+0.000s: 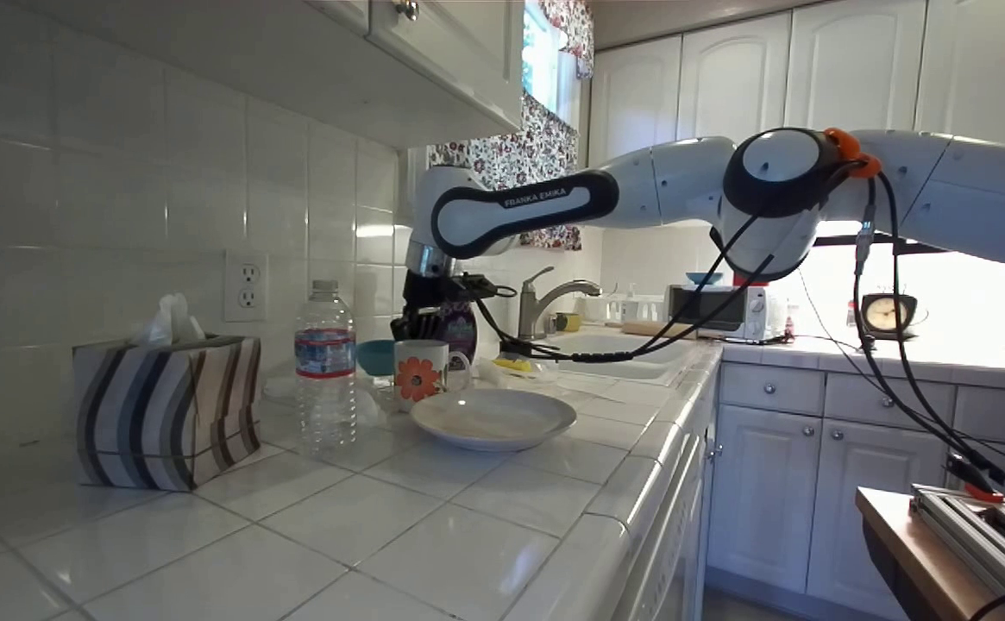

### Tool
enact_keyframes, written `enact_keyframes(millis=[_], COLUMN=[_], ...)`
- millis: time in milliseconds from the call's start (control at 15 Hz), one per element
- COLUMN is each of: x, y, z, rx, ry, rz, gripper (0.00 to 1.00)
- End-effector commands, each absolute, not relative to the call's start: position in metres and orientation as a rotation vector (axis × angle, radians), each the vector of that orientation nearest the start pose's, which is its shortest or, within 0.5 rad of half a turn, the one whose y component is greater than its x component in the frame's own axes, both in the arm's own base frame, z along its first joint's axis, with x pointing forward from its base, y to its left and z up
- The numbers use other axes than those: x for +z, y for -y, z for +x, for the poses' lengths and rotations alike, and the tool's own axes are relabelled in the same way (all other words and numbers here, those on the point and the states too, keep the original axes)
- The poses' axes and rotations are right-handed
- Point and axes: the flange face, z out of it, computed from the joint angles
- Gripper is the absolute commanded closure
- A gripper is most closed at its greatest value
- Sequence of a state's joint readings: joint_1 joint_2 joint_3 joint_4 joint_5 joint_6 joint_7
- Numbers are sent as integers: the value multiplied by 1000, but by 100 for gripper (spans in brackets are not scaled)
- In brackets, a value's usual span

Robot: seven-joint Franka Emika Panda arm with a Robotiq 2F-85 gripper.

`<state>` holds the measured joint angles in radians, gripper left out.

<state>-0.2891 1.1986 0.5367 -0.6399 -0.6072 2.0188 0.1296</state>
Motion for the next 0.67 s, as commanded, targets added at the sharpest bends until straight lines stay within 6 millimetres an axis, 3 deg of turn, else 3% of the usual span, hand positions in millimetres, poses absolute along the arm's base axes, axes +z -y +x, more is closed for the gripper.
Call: enact_keyframes(millis=[0, 333, 400, 533, 600], x=[296, 282, 282, 283, 284], y=[86, 88, 88, 89, 105], z=[820, 813, 811, 807, 802], rx=[-448, -464, -471, -484, -485], ry=[-152, -163, -164, -168, -214], rz=[-3117, -3078, -3069, -3063, -3065], gripper=[97, 97, 63, 55, 49])
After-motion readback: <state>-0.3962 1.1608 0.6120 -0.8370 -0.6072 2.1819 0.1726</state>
